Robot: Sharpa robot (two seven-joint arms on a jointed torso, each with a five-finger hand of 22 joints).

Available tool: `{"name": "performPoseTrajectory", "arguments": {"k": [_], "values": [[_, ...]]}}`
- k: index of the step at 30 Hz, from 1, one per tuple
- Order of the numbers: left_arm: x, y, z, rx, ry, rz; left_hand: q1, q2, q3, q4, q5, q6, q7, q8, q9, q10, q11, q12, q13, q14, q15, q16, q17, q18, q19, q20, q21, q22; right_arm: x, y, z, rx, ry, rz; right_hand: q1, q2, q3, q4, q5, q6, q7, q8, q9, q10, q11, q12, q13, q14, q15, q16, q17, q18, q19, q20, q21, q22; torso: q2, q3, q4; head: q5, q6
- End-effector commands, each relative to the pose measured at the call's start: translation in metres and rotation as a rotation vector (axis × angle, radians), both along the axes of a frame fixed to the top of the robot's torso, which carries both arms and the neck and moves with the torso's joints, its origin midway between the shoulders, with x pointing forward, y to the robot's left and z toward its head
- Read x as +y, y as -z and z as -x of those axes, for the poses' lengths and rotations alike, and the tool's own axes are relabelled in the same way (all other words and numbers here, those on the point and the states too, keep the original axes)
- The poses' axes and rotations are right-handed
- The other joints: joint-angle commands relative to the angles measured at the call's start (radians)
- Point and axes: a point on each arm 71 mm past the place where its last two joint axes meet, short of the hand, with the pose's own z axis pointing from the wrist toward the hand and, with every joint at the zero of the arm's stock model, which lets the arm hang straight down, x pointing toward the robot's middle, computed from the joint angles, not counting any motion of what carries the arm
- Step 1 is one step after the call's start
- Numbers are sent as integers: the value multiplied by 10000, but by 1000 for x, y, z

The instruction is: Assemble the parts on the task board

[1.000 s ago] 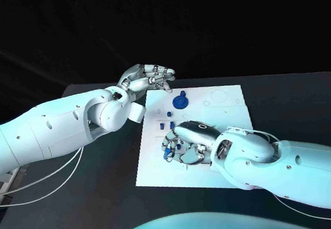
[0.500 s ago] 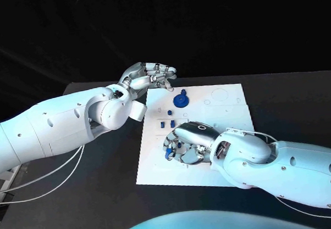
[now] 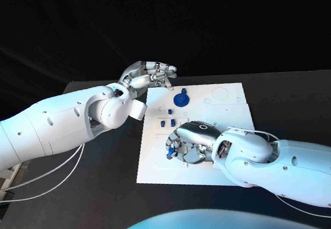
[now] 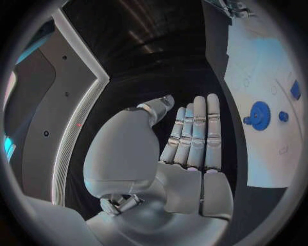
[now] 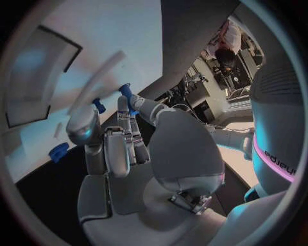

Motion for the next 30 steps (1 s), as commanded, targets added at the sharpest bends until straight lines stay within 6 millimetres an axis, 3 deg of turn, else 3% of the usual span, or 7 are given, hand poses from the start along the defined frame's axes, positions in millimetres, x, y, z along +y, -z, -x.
{"name": "performPoseTrajectory", "arguments": {"k": [1,23,30], "values": [[-2,-1,1,-51,173,104,-4,90,-23,-59,51,-82,-13,-54,11,-103,0,45,0,-74,-8,-38,-16,106,-7,94,-53,-17,0,2,1,-6,-113,345,-46,76,24,-25,57,61,39,543,615,17,37,-63,9,400,-42,1,14,-66,-11,-8,17,8,1,-3,2,8,-9],[-2,-1,1,-38,187,101,-3,103,-26,-69,54,-85,-13,-49,18,-129,2,63,2,-87,-5,-34,-17,107,-2,97,-71,-27,6,7,0,-215,-49,746,-71,71,14,-23,57,43,44,556,634,23,43,-86,14,394,-35,-13,-17,-55,-36,-2,-51,-22,2,-7,9,-10,-16],[-2,-1,1,-33,197,103,-3,103,-26,-69,54,-85,-13,-49,18,-129,2,63,2,-87,-5,-34,-17,107,-2,97,-71,-27,9,10,-1,-211,-37,951,-231,-26,-67,31,74,-58,77,540,654,-23,80,-178,23,389,-3,-21,-33,-42,-72,22,-150,-57,2,-5,7,-12,-24]]}}
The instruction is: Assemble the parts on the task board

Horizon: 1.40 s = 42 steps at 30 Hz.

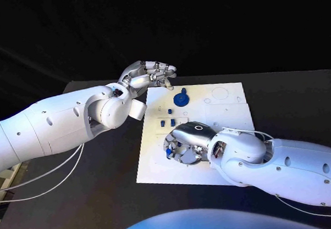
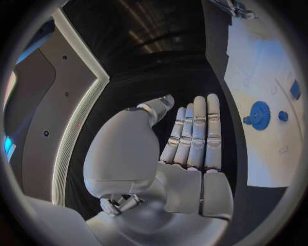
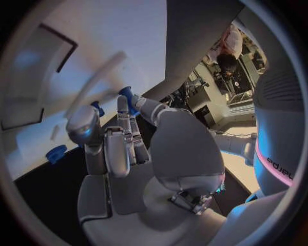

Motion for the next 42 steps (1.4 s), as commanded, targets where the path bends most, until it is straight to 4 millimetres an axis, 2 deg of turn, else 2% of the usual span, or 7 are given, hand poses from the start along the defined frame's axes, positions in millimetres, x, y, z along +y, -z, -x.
{"name": "performPoseTrajectory", "arguments": {"k": [1,8,19,25,34,39,42], "values": [[-2,-1,1,-34,192,103,-3,103,2,-41,54,-85,-13,-49,9,-55,1,63,2,-87,-5,-34,-9,107,-2,97,-32,-8,-2,6,-1,-3,105,522,-128,-4,-70,57,68,-4,-1,266,645,-34,79,-76,-1,389,1,-20,-6,-39,-75,27,-45,-9,-2,3,-1,-14,-10],[-2,-1,1,-31,180,96,-3,103,2,-41,54,-85,-13,-49,9,-55,1,63,2,-87,-5,-34,-9,107,-2,97,-32,-8,-2,6,-1,-51,161,440,-271,-161,-143,105,142,-181,66,163,607,-82,119,-158,19,399,33,2,31,-38,-74,54,-65,-3,-3,2,-8,-19,-13],[-1,-1,1,-26,161,86,-3,103,2,-41,54,-85,-13,-49,9,-55,1,63,2,-87,-5,-34,-9,107,-2,97,-32,-8,-5,1,0,-277,322,-218,-445,-721,-256,113,348,-1681,185,-958,147,-1,107,-214,236,404,38,44,81,-27,-54,84,-117,43,-7,6,-7,-30,0],[-1,-1,1,-20,154,79,-3,103,2,-41,54,-85,-13,-49,9,-55,1,63,2,-87,-5,-34,-9,107,-2,97,-32,-8,-8,-4,2,-403,377,-756,-460,-825,-438,184,252,-2792,-123,-1581,-140,74,-80,-204,416,414,-113,60,114,-29,-23,-38,-124,83,-11,3,-11,-42,28],[1,-1,1,-32,111,67,-8,109,-5,-48,54,-90,-10,-45,15,-78,4,79,5,-96,-2,-30,-9,108,2,101,-49,-18,-20,-14,5,-469,538,-1598,-494,-887,-565,225,240,-2776,-80,-1597,-130,209,-109,-119,527,436,-139,103,204,-49,22,-68,-43,140,-9,2,-20,-76,74],[2,-1,1,-36,92,61,-8,109,-5,-48,54,-90,-10,-45,15,-78,4,79,5,-96,-2,-30,-9,108,2,101,-49,-18,-34,-28,6,-28,707,-2820,-303,-738,-584,224,362,-1911,102,-1197,47,346,-50,78,770,439,-107,107,203,-67,57,-67,-31,180,-28,4,-24,-192,169],[3,-1,0,-39,78,58,-8,109,-5,-48,54,-90,-10,-45,15,-78,4,79,5,-96,-2,-30,-9,108,2,101,-49,-18,-53,-35,-1,814,1288,-3360,-268,-599,-652,287,427,-929,258,-754,180,512,103,428,1103,424,30,83,136,-80,65,29,-40,207,-46,-6,-33,-344,261]]}}
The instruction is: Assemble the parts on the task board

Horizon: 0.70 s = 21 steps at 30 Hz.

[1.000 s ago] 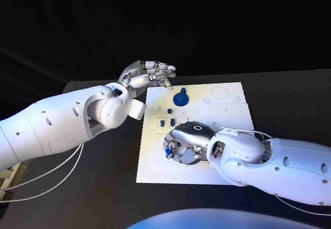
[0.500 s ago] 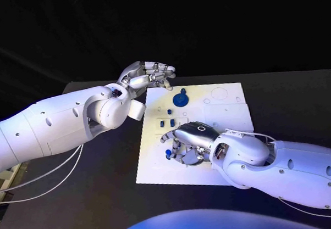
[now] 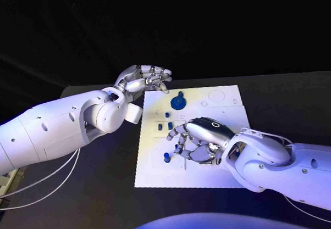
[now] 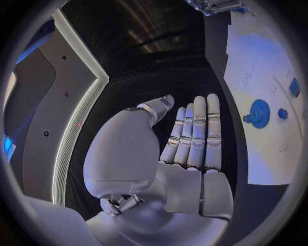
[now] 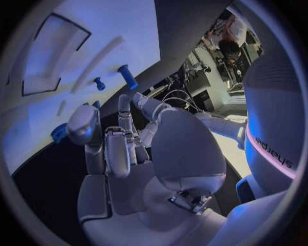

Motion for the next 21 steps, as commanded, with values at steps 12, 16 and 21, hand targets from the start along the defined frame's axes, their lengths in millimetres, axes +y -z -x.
{"name": "performPoseTrajectory", "arguments": {"k": [12,16,21], "values": [[5,-1,1,-82,5,49,-6,112,-8,-56,54,-92,-10,-43,13,-90,5,41,7,-99,-1,-27,-12,109,6,102,-57,-13,-129,-23,-26,4115,3669,-744,-666,174,-1888,1231,555,619,-474,2089,1917,721,-432,9118,9147,791,-254,912,1658,-357,700,-213,1642,1074,-186,-72,-273,-738,295],[6,-1,1,-82,-2,46,-6,112,-8,-56,54,-92,-10,-43,13,-90,5,41,7,-99,-1,-27,-12,109,6,102,-57,-13,-154,-23,-22,4108,4417,-155,-709,70,-2062,1424,533,426,-458,2214,2211,1164,-412,10144,10284,851,-246,1064,2021,-404,787,-207,1880,1225,-239,-93,-368,-990,326],[6,-1,2,-81,7,50,-6,114,-10,-60,54,-84,-13,-36,17,-94,5,48,8,-100,-1,-24,-12,109,9,102,-61,-15,-175,-18,-13,3707,5109,697,-729,-45,-2187,1526,513,335,-436,2213,2314,1412,-390,10623,10815,904,-223,1176,2316,-446,863,-193,2103,1345,-309,-131,-475,-1169,319]]}}
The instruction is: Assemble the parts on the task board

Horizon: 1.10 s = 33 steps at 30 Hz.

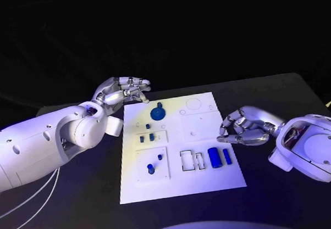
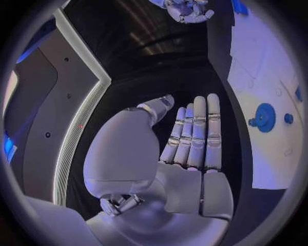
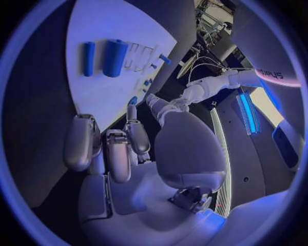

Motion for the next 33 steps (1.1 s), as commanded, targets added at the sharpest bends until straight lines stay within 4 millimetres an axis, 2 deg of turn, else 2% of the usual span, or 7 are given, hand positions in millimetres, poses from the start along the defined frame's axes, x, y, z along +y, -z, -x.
{"name": "performPoseTrajectory", "arguments": {"k": [1,5,10,14,26,33], "values": [[-2,-1,1,-88,154,122,-6,114,-10,-59,54,-84,-13,-36,13,-95,5,49,8,-101,-1,-24,-12,110,-29,64,-61,-17,-11,8,6,313,466,1205,-15,-118,-84,57,-56,-93,5,21,42,133,22,197,219,912,-2,91,1929,-136,107,4,116,1034,-84,-51,-135,-161,-10],[-2,-1,2,-90,154,123,-6,114,-10,-59,54,-84,-13,-36,13,-95,5,49,8,-101,-1,-24,-12,110,-29,64,-61,-17,-15,12,11,230,765,1697,-123,-241,-254,219,-50,-129,13,13,113,173,37,326,375,933,14,139,2053,-155,146,18,220,1099,-111,-85,-191,-159,-37],[-2,-1,2,-95,166,130,-6,114,-10,-59,54,-84,-13,-36,13,-95,5,49,8,-101,-1,-24,-12,110,-29,64,-61,-17,-11,17,14,201,956,2019,-283,-351,-514,458,-122,-141,1,27,204,175,33,382,467,940,15,158,2103,-159,157,25,248,1133,-124,-114,-183,-158,-63],[-2,-2,3,-97,174,135,-6,114,-10,-59,54,-84,-13,-36,13,-95,5,49,8,-101,-1,-24,-12,110,-29,64,-61,-17,-4,23,16,216,946,2158,-347,-378,-658,586,-144,-142,-8,38,251,222,28,460,566,944,12,167,2126,-159,159,24,248,1143,-110,-114,-163,-125,-83],[-2,-2,4,-101,174,137,-13,118,-15,-61,54,-74,-14,-27,19,-104,5,60,10,-104,-1,-20,-12,110,-25,66,-70,-21,18,37,17,138,562,2464,-394,-364,-824,751,-143,-148,-16,46,305,245,23,506,634,942,9,167,2123,-151,147,22,202,1137,-89,-113,-195,-16,-189],[-2,-2,4,-101,194,145,-13,118,-15,-61,54,-74,-14,-27,19,-104,5,60,10,-104,-1,-20,-12,110,-25,66,-70,-21,26,44,16,136,368,2703,-415,-370,-1009,904,-150,-185,-12,38,348,290,26,583,735,945,11,173,2141,-150,143,23,190,1144,-90,-111,-183,34,-218]]}}
